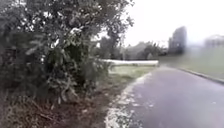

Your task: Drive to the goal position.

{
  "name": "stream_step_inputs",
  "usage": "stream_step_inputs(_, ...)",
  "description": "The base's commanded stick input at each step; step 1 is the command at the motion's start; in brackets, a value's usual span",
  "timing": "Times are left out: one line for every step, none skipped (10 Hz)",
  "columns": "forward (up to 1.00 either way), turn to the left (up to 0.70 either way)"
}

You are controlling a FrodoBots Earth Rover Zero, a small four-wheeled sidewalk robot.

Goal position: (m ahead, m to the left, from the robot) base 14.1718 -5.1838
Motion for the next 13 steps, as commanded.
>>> stream_step_inputs(0.00, -0.70)
stream_step_inputs(0.00, -0.70)
stream_step_inputs(0.00, -0.70)
stream_step_inputs(0.00, -0.70)
stream_step_inputs(0.00, -0.70)
stream_step_inputs(0.00, -0.70)
stream_step_inputs(0.00, -0.70)
stream_step_inputs(0.00, -0.70)
stream_step_inputs(0.00, -0.70)
stream_step_inputs(0.00, -0.70)
stream_step_inputs(0.00, -0.70)
stream_step_inputs(0.00, -0.70)
stream_step_inputs(0.00, -0.70)
